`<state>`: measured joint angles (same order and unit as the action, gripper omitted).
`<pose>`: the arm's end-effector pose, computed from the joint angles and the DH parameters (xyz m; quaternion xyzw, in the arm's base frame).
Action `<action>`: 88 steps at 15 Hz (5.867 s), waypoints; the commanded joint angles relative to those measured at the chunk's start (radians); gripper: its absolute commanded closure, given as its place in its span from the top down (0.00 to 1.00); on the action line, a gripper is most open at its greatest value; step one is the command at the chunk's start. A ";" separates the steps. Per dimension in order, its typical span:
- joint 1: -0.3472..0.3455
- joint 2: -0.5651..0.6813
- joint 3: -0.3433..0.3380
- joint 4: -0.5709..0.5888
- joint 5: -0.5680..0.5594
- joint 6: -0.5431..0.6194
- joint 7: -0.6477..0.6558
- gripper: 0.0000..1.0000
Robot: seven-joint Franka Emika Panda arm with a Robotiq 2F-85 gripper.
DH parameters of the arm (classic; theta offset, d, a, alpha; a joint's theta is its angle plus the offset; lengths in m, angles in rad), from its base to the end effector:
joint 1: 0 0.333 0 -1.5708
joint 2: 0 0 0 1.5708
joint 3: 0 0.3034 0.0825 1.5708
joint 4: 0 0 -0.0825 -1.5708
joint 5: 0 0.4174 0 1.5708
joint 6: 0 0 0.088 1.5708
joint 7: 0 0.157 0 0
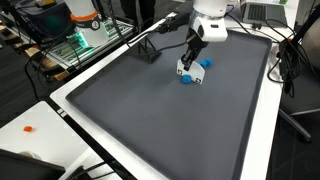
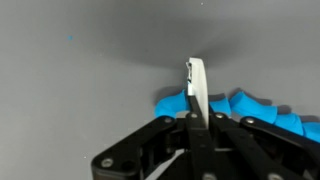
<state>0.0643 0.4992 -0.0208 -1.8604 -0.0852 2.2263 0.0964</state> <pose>0.6366 0.0215 0.1549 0.9971 0.0027 -0.0638 0.0416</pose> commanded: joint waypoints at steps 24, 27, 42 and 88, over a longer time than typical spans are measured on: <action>-0.019 -0.460 -0.004 -0.391 0.330 -0.015 0.502 0.01; -0.021 -0.522 0.004 -0.473 0.350 0.015 0.583 0.01; -0.015 -0.644 0.055 -0.789 0.523 0.254 0.818 0.01; -0.008 -0.541 0.073 -0.882 0.622 0.510 0.900 0.25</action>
<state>0.0534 -0.0584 0.0479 -2.7419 0.5371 2.7393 0.9999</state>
